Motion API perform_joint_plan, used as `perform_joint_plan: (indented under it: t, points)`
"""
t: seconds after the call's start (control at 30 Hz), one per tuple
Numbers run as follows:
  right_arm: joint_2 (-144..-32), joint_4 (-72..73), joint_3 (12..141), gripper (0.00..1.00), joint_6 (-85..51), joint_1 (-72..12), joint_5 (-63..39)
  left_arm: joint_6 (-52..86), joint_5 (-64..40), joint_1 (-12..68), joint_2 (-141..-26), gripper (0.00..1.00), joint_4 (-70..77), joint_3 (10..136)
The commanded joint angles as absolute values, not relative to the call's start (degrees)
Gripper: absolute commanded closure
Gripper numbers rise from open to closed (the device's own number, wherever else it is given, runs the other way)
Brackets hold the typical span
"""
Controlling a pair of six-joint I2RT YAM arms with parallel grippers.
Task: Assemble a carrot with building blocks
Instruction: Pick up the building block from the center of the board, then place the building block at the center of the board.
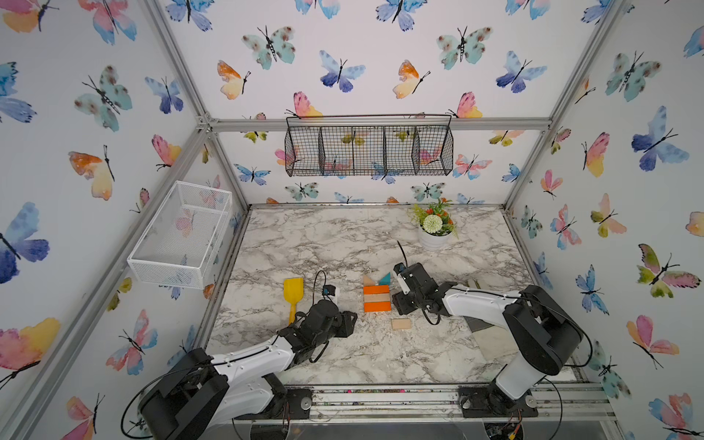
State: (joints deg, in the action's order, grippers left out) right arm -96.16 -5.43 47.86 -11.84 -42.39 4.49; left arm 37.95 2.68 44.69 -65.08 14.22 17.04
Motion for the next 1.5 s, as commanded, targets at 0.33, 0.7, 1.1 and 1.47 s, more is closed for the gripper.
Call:
perform_joint_plan:
  t: [0.33,0.7,1.1,1.47]
  points:
    - [-96.80,-7.83,44.60,0.38,-15.95,-40.87,0.00,37.35,2.00,44.47,-66.20,0.47,13.37,18.31]
    - [-95.19,-8.64,40.97,0.54,-19.62,-40.87,-0.90,37.18,2.85,44.47,-63.84,0.47,11.69,18.18]
    - [-86.68,-11.83,38.62,0.71,-21.18,-40.95,-1.12,37.09,2.36,44.43,-64.76,0.47,12.74,18.10]
    - [-71.94,-9.48,38.81,0.72,-9.30,-48.35,-8.23,36.83,2.19,43.29,-62.29,0.47,11.35,17.74]
